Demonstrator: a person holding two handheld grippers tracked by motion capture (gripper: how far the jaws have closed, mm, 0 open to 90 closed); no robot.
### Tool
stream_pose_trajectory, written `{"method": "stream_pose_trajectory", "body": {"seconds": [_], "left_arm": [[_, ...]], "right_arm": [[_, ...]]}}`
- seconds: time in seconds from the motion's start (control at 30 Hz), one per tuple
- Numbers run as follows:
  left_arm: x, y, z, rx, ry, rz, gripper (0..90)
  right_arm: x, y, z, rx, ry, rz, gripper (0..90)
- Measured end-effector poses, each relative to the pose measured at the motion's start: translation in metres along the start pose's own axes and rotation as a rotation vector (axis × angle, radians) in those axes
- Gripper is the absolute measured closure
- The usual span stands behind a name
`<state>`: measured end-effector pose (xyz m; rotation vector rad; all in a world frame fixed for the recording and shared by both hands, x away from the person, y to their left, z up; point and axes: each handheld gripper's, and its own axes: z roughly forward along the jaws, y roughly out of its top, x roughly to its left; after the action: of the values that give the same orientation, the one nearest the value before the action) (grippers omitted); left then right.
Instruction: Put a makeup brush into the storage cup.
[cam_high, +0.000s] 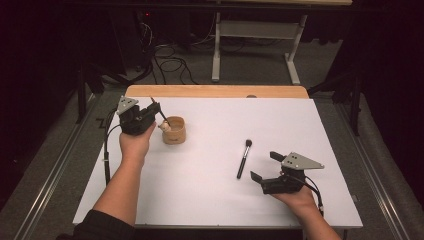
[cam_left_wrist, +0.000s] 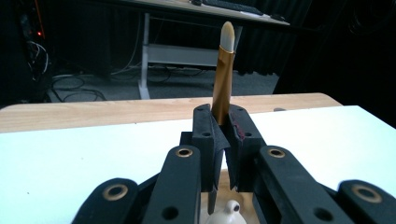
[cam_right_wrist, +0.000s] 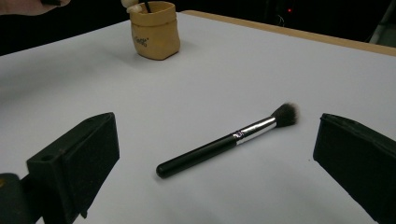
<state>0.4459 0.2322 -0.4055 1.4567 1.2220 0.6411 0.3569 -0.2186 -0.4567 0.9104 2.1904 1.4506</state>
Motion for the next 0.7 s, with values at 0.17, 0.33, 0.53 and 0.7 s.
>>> {"method": "stream_pose_trajectory", "body": {"seconds": [0.17,0.33,0.53,0.7], "left_arm": [[0.001,-0.006,0.001,0.013,0.001,-0.002,83.0],[0.003,-0.01,0.003,0.022,0.003,-0.008,83.0],[0.006,-0.016,0.004,0.033,0.01,-0.019,82.9],[0.007,-0.02,0.006,0.045,0.006,-0.026,82.7]], "right_arm": [[0.0,0.0,0.0,0.001,0.001,-0.002,1.0],[0.0,0.0,0.001,0.004,0.004,-0.003,1.3],[0.0,-0.001,0.001,0.005,0.008,-0.006,1.3],[0.0,-0.001,0.002,0.008,0.006,-0.004,1.4]]}}
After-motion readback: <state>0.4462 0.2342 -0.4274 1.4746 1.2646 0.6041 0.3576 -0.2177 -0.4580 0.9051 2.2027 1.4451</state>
